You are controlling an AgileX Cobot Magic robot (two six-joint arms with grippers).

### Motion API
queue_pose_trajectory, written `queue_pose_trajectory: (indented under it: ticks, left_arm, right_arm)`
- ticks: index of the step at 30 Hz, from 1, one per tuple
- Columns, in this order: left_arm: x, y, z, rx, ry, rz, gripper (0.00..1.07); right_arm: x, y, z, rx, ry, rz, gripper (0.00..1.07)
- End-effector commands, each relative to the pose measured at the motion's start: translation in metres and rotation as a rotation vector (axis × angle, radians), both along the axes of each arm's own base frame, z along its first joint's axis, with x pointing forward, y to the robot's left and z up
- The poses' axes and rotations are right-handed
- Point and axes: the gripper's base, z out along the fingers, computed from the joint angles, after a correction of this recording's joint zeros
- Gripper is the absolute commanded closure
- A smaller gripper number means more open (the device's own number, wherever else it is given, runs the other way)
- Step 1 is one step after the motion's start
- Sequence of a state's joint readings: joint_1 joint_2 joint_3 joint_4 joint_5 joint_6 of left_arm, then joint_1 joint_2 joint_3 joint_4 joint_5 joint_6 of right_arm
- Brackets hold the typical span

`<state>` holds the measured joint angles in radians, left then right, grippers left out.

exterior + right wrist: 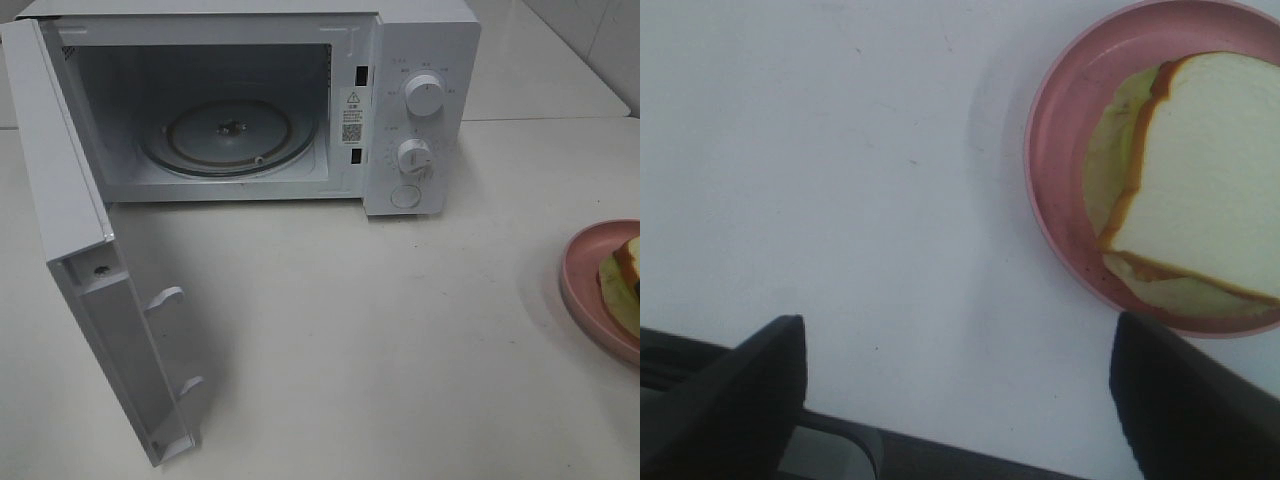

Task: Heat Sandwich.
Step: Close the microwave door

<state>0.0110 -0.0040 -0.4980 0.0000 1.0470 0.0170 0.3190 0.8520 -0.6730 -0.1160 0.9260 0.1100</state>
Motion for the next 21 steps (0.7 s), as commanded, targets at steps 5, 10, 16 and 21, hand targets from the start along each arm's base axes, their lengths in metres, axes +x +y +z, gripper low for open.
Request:
queue_pose_trajectory:
  ticks: [5, 10, 16, 21]
  left_arm:
    - [-0.002, 0.000, 0.000, 0.000, -0.026, 0.001, 0.09]
    - [-0.002, 0.000, 0.000, 0.000, -0.026, 0.001, 0.09]
    - [-0.002, 0.000, 0.000, 0.000, -0.026, 0.001, 0.09]
    - [-0.002, 0.000, 0.000, 0.000, -0.026, 0.001, 0.09]
  right_arm:
    - [-0.041, -0.011, 0.018, 0.049, -0.062, 0.007, 0.30]
    - [-0.071, -0.019, 0.026, 0.104, -0.162, 0.008, 0.31]
    - [-0.106, -0.031, 0.025, 0.163, -0.336, -0.037, 0.31]
    - [-0.122, -0.036, 0.013, 0.164, -0.410, -0.124, 0.31]
